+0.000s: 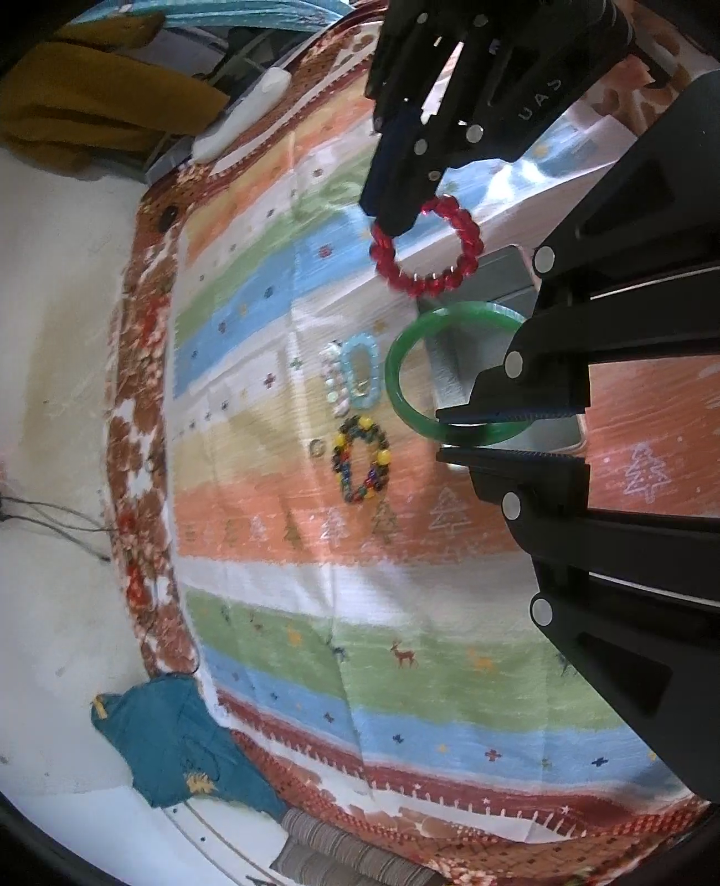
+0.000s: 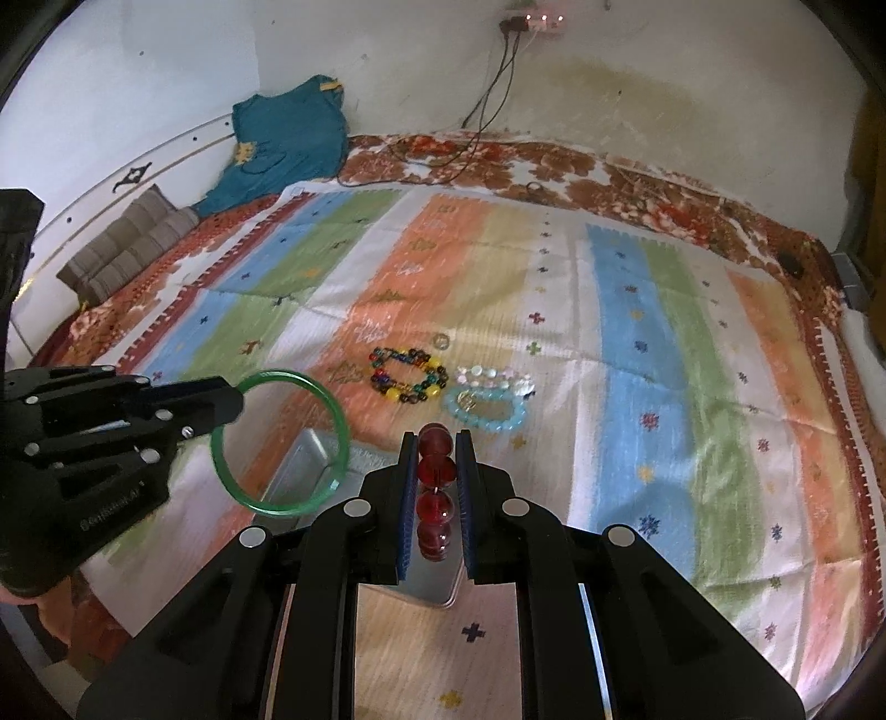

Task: Organize jewelry
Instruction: 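Lower the green bangle into the tin with the left tool while the right tool drops the red bracelet in, then open both tools and move them back to the remaining bracelets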

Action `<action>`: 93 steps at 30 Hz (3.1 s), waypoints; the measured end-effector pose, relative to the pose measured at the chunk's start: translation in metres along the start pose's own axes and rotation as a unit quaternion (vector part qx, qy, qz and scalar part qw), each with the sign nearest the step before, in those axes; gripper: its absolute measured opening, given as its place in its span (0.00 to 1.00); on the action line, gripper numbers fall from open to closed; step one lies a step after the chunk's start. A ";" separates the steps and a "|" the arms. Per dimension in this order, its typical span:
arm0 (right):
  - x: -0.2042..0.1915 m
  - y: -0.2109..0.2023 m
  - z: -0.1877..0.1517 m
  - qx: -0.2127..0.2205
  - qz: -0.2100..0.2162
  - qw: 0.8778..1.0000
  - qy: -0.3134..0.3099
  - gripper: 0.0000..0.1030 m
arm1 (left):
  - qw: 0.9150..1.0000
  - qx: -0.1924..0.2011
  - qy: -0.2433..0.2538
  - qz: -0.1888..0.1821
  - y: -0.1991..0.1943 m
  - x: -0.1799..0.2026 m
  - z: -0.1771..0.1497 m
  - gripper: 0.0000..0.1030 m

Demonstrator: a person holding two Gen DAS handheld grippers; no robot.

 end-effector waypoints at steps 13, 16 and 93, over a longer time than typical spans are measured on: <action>0.028 0.008 -0.007 -0.020 -0.038 0.999 0.017 0.36 | 0.999 -0.012 -0.024 0.031 0.007 -0.024 -0.004 0.24; 0.029 0.012 -0.009 -0.027 -0.039 0.999 0.019 0.41 | 0.999 -0.007 -0.026 0.033 0.006 -0.026 -0.003 0.37; 0.086 0.150 0.007 -0.093 -0.075 0.992 0.049 0.74 | 0.995 -0.068 -0.050 0.051 0.150 -0.070 0.028 0.67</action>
Point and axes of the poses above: each gripper's, at about its wrist camera, not at the fingertips, and y roughly the way its jaws point, x to its right, z to its top, the point moved 6 cm from there along y, roughly the way its jaws point, and after that the axes turned 10 degrees about x, right-handed, at the moved point
